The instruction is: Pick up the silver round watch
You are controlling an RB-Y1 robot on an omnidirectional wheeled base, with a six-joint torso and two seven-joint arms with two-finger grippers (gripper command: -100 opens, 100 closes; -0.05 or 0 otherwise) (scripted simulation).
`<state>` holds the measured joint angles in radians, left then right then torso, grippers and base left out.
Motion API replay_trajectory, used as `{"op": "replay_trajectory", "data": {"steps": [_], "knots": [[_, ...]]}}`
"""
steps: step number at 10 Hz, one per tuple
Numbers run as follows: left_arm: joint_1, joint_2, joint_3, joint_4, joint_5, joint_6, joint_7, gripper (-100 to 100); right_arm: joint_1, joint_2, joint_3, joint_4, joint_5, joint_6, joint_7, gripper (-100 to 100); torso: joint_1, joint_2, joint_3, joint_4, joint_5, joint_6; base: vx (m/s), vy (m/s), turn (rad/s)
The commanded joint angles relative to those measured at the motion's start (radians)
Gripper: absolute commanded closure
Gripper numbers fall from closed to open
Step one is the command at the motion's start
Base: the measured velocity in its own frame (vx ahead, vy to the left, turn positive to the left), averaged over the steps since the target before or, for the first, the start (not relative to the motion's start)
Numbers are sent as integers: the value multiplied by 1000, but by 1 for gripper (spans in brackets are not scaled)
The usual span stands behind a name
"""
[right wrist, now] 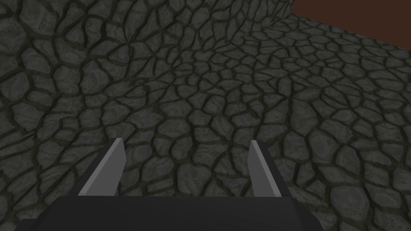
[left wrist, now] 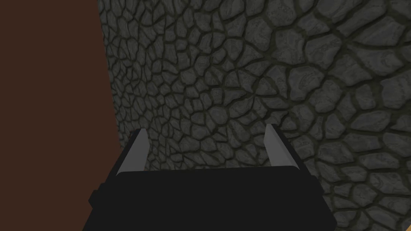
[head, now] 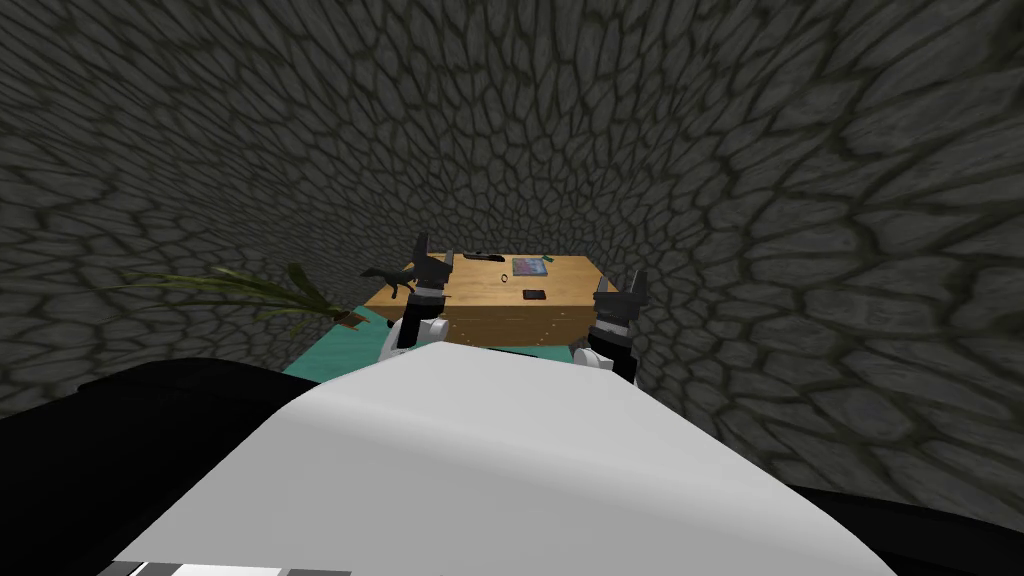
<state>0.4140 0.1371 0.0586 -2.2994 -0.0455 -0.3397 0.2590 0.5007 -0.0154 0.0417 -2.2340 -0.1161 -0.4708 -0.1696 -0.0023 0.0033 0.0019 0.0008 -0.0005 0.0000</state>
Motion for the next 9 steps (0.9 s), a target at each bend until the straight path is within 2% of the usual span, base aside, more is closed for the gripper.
{"op": "replay_trajectory", "data": {"steps": [1, 2, 3, 4, 5, 6, 7, 9], "knots": [[-34, 19, 1, 23, 16, 50, 27, -100, 0, 0, 0, 0, 0, 0, 0, 0, 0, 0, 0, 0, 0, 0, -37, -47, -50], [-34, 19, 1, 23, 16, 58, 27, -100, 0, 0, 0, 0, 0, 0, 0, 0, -1, -1, 0, 0, 0, 0, -29, -34, -25], [-65, 33, 4, 44, 31, 93, 53, -100, 0, 0, 0, 0, 0, 0, 0, 0, 0, -1, -1, 0, 0, 0, -42, -42, -66], [-65, 33, 4, 44, 31, 109, 53, -100, 0, 0, 0, 0, 0, 0, 0, 0, 0, -1, -1, 0, 0, 0, -41, -38, -33], [-99, 46, 7, 66, 47, 144, 81, -100, 0, 0, 0, 0, 0, 0, 0, 0, 0, -1, 0, 0, 0, 0, -50, -47, -62], [-99, 46, 7, 66, 47, 162, 81, -100, 0, 0, 0, 0, 0, 0, 0, 0, 0, 0, 0, 0, 0, 0, -39, -33, -30], [-133, 58, 11, 89, 64, 195, 110, -100, 0, 0, 0, 0, 0, 0, 0, 0, 0, -1, 0, 0, 0, 0, -48, -47, -68], [-133, 58, 11, 89, 64, 218, 110, -100, 0, 0, 0, 0, 0, 0, 0, 0, 0, -1, 0, 0, 0, 0, -26, -23, -13]]}}
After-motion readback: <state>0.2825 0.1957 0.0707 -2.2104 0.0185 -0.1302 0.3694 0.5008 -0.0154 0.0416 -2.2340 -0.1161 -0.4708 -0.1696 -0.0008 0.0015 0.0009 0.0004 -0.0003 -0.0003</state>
